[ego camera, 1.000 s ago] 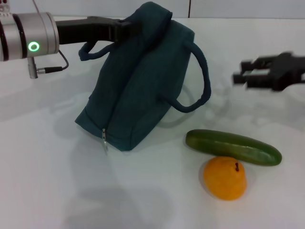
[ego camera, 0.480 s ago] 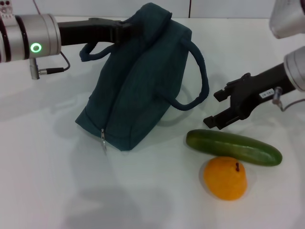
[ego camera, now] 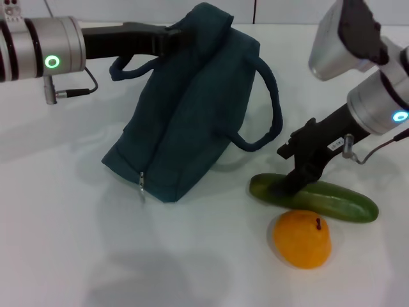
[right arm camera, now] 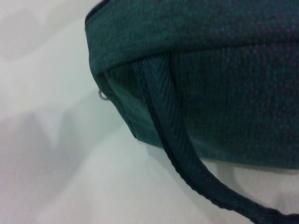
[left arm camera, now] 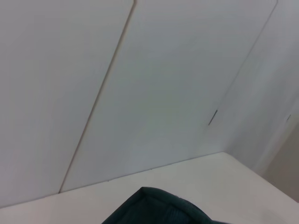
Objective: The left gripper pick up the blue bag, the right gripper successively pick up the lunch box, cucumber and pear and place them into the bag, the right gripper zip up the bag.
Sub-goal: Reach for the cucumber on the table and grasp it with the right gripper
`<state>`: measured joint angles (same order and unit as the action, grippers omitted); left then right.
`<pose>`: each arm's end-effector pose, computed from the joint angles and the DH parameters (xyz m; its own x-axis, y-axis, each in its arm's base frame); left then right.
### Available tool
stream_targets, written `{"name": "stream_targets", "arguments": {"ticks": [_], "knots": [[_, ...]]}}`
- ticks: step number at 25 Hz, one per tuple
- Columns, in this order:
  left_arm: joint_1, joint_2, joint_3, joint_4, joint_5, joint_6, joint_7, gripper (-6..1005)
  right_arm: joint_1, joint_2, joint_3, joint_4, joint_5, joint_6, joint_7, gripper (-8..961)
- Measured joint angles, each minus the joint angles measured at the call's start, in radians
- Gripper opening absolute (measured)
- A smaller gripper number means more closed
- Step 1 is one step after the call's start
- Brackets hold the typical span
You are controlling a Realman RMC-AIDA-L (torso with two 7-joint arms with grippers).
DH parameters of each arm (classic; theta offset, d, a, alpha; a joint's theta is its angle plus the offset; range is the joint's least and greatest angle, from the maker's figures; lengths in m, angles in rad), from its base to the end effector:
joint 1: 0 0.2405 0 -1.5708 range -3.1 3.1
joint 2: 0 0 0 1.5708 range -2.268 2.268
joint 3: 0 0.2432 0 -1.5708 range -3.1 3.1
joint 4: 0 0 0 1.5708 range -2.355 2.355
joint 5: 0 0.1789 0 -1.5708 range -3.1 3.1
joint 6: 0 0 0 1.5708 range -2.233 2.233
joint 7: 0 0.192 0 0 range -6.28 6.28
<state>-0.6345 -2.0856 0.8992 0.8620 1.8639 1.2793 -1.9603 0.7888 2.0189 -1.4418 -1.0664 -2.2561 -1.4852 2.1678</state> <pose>-0.1549 0.3891 -0.0166 0.6224 0.5163 0.5882 0.6987 -0.7053 -0.1203 0.1486 0.3350 -0.0710 0.9337 -0.2949 0.2030 -0.2780 -0.9545 -0.1080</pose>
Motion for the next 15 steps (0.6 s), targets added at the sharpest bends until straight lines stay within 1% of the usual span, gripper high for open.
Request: {"name": "stream_targets", "arguments": {"ticks": [3, 8, 15], "knots": [[-0.006, -0.001, 0.001, 0.0, 0.0, 0.0, -0.001, 45, 0.007, 0.002, -0.027, 0.017, -0.019, 0.017, 0.008, 859], [-0.007, -0.001, 0.001, 0.0, 0.0, 0.0, -0.001, 45, 0.033, 0.004, -0.101, 0.061, -0.034, 0.066, 0.034, 854], [-0.013, -0.001, 0.001, 0.0, 0.0, 0.0, 0.002, 45, 0.072, 0.008, -0.139, 0.118, -0.05, 0.112, 0.053, 847]]}}
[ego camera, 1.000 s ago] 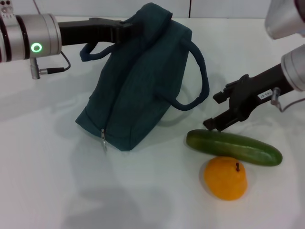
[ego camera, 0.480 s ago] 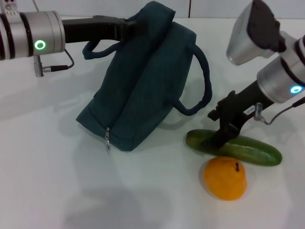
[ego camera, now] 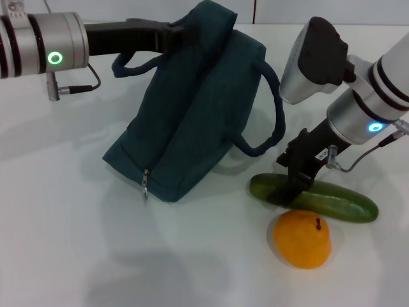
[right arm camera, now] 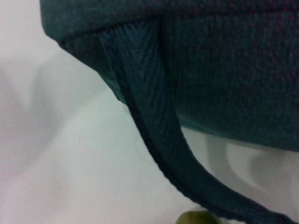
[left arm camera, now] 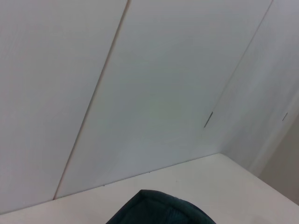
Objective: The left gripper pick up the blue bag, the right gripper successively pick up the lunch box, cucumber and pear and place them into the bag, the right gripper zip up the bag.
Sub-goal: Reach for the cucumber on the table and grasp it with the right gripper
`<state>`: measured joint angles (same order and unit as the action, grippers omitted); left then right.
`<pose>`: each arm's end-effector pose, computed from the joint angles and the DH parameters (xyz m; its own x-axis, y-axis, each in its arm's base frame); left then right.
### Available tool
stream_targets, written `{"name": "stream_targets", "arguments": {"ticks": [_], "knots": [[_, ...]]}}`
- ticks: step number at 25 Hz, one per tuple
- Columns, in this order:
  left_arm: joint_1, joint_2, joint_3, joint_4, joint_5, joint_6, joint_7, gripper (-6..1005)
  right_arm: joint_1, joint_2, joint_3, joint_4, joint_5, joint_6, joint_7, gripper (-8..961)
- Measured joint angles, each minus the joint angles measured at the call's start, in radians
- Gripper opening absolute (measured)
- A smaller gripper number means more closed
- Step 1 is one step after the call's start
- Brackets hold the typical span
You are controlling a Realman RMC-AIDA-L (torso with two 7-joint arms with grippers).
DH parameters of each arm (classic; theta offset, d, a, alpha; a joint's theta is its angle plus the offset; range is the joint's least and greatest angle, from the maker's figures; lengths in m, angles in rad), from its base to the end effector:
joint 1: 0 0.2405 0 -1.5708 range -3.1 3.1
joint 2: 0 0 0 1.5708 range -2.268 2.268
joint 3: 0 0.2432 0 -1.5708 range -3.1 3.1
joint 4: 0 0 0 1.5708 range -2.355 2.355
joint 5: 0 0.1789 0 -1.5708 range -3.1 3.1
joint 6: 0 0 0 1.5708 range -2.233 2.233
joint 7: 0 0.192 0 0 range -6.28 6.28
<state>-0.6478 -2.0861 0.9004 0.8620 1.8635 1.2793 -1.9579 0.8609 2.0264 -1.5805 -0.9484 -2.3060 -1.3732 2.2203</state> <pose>-0.1495 0.3910 -0.0169 0.6311 0.5065 0.5875 0.6873 -0.7163 -0.1208 0.1594 0.3404 -0.0935 0.9053 -0.2787 0.3207 -0.2452 -0.9591 -0.1414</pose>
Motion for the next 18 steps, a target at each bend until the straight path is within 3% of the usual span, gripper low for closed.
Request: {"name": "stream_targets", "arguments": {"ticks": [8, 18], "knots": [[-0.001, 0.0, 0.0, 0.0, 0.0, 0.0, 0.002, 45, 0.02, 0.001, -0.014, 0.029, 0.004, 0.017, 0.002, 840], [-0.003, 0.0, 0.0, 0.0, 0.0, 0.0, 0.004, 45, 0.023, 0.001, -0.032, 0.034, 0.007, 0.028, 0.002, 715]]}}
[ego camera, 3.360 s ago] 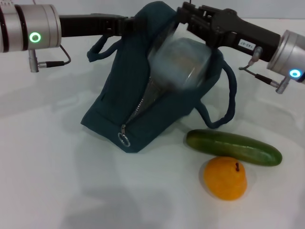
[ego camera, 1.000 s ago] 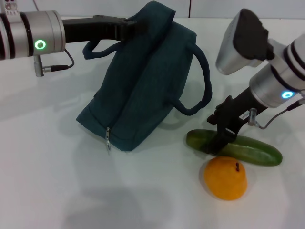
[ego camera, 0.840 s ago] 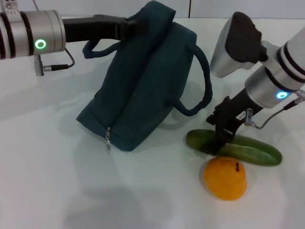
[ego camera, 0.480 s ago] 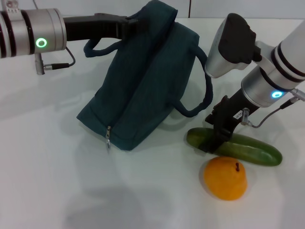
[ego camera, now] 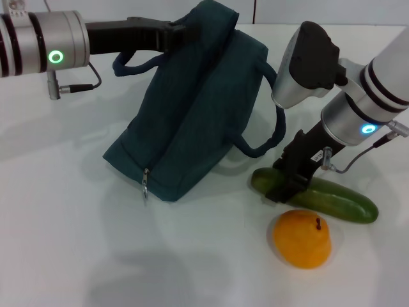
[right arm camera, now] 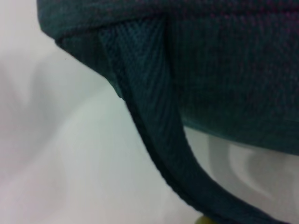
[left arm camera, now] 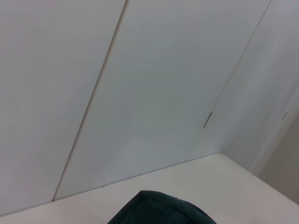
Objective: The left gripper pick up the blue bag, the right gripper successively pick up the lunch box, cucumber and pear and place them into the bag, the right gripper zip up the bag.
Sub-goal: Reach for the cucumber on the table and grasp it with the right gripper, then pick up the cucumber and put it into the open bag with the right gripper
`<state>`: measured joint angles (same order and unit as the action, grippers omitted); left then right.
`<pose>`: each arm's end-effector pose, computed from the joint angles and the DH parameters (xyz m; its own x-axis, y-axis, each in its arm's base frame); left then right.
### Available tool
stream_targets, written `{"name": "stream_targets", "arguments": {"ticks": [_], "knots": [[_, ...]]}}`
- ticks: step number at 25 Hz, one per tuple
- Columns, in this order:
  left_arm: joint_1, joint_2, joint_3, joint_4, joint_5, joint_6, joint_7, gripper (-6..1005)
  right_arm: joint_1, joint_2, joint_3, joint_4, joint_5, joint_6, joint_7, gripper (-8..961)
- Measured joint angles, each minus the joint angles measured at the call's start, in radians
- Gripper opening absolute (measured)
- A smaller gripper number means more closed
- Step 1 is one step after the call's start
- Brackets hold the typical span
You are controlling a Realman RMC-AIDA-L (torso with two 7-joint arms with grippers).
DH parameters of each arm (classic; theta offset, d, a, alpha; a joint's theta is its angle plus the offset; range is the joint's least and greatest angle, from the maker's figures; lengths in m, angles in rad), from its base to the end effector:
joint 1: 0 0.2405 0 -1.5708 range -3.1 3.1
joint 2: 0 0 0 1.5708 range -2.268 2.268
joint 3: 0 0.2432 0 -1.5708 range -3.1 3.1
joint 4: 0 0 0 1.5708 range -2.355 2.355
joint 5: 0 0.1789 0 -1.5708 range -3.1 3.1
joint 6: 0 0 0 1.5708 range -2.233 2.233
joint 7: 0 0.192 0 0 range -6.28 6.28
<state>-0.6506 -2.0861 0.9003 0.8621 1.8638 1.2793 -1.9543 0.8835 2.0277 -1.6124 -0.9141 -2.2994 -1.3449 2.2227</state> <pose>-0.1484 0.3914 -0.0169 0.6352 0.5021 0.5869 0.6830 -0.7200 -0.1232 0.1591 0.3417 -0.0990 0.9029 -0.2666 0.3371 -0.2317 -0.9626 -0.1406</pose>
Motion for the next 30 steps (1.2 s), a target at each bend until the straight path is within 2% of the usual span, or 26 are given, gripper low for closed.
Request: {"name": "stream_targets", "arguments": {"ticks": [8, 12, 17, 22, 24, 25, 30], "knots": [[-0.001, 0.002, 0.0, 0.0, 0.0, 0.0, 0.002, 45, -0.021, -0.004, 0.016, -0.017, 0.001, 0.013, 0.0, 621], [0.001, 0.002, -0.003, 0.0, 0.0, 0.0, 0.013, 45, -0.063, -0.008, 0.082, -0.058, 0.002, 0.007, -0.005, 592], [0.018, 0.002, -0.007, 0.0, -0.023, 0.0, 0.047, 45, -0.214, -0.014, 0.263, -0.224, 0.014, -0.027, -0.025, 593], [0.031, 0.002, -0.008, 0.005, -0.069, 0.006, 0.083, 45, -0.357, -0.014, 0.443, -0.368, 0.154, -0.087, -0.11, 594], [0.033, 0.002, -0.008, 0.006, -0.072, 0.007, 0.088, 45, -0.376, -0.014, 0.478, -0.381, 0.196, -0.103, -0.131, 594], [0.033, 0.002, -0.008, 0.006, -0.074, 0.008, 0.092, 45, -0.416, -0.014, 0.563, -0.4, 0.295, -0.139, -0.178, 594], [0.033, 0.004, -0.008, 0.008, -0.077, 0.008, 0.103, 45, -0.448, -0.014, 0.664, -0.383, 0.47, -0.181, -0.304, 593]]}}
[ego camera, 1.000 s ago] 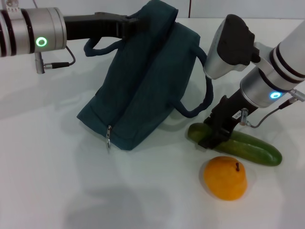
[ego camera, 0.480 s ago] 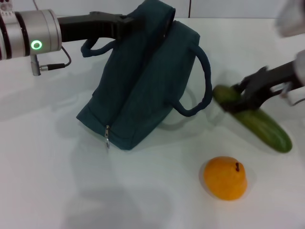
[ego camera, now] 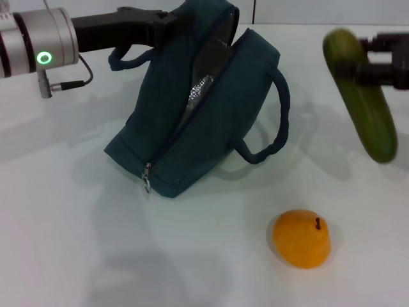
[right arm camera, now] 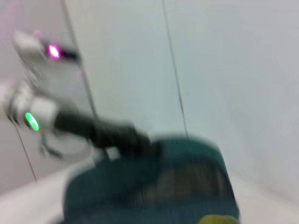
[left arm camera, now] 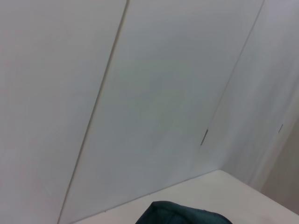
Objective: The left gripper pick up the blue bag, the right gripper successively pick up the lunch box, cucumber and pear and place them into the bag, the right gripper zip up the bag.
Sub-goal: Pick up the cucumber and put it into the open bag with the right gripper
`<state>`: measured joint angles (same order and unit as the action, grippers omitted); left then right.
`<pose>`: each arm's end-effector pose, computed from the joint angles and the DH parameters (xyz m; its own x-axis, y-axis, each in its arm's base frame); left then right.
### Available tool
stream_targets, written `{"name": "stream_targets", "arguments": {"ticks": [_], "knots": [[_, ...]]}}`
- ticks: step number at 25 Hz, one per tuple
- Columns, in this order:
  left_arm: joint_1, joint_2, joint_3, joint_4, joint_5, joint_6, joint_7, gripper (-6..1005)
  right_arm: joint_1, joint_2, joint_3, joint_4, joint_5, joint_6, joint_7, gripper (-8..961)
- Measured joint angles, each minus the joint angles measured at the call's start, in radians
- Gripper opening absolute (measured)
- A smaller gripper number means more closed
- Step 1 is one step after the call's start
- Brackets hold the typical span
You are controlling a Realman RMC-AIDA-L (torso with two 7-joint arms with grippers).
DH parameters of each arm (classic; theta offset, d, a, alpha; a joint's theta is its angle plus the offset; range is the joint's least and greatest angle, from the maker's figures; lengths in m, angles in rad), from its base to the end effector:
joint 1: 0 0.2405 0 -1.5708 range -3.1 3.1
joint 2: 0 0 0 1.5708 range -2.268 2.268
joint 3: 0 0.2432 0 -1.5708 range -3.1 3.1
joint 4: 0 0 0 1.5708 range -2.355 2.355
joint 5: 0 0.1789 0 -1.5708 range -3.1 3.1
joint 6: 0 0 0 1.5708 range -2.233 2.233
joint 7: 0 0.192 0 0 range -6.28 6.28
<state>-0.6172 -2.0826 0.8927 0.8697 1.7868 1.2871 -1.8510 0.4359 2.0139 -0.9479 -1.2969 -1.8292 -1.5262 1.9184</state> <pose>-0.1492 0.3898 -0.0058 0.6491 0.4218 0.6331 0.6420 -0.7502 -0.1583 0.1557 0.3417 0.0463 0.8379 -0.2697 -0.4746 -0.4359 -0.8539 -0.2843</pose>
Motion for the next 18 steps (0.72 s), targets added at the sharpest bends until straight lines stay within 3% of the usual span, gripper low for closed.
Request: {"name": "stream_targets", "arguments": {"ticks": [7, 18], "knots": [[0.001, -0.001, 0.003, 0.001, -0.03, 0.001, 0.029, 45, 0.027, 0.0, 0.01, 0.216, 0.365, -0.01, -0.293, 593], [-0.004, -0.001, 0.01, 0.003, -0.049, 0.004, 0.034, 45, 0.21, 0.006, 0.011, 0.602, 0.604, -0.024, -0.545, 592]]}}
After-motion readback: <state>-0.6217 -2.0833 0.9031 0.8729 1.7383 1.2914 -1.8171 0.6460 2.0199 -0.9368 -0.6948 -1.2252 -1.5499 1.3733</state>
